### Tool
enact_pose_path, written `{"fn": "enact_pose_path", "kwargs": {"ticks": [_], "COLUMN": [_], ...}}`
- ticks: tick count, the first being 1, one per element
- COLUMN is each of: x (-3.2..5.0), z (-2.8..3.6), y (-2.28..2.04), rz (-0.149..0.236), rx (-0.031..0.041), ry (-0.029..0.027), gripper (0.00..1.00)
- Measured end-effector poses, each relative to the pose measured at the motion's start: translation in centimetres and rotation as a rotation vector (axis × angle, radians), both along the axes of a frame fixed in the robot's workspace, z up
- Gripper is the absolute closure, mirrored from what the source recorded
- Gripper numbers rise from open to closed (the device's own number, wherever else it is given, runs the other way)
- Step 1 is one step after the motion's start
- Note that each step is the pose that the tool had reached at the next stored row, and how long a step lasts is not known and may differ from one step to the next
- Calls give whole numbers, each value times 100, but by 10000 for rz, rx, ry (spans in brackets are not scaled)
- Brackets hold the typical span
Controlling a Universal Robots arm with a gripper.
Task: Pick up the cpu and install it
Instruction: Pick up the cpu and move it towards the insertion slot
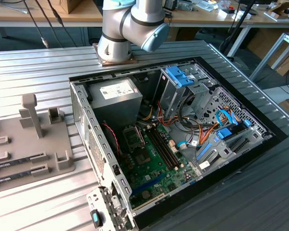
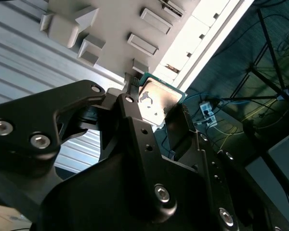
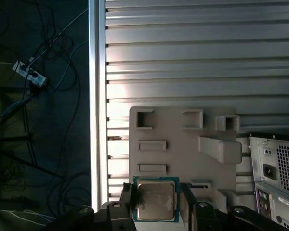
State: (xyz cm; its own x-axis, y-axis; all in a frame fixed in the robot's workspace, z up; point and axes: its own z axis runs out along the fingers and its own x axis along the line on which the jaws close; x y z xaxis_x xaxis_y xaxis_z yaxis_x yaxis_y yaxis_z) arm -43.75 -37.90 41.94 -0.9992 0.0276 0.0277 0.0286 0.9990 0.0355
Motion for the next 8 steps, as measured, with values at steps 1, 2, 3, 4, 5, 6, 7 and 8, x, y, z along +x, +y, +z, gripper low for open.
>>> {"fn": "enact_pose_path", "kwargs": {"ticks": [1,2,3,4,5,6,7,8], "x": [0,0,0,0,0,0,0,0], "z": [9,19,26,32,40,46,55,62], "y": [0,0,0,0,0,0,0,0], "rz": [1,1,0,1,0,0,0,0], "rx": [2,4,6,7,9,10,12,12], "ry": [0,0,0,0,0,-1,0,1], "gripper": [53,53,53,53,53,53,53,53]}}
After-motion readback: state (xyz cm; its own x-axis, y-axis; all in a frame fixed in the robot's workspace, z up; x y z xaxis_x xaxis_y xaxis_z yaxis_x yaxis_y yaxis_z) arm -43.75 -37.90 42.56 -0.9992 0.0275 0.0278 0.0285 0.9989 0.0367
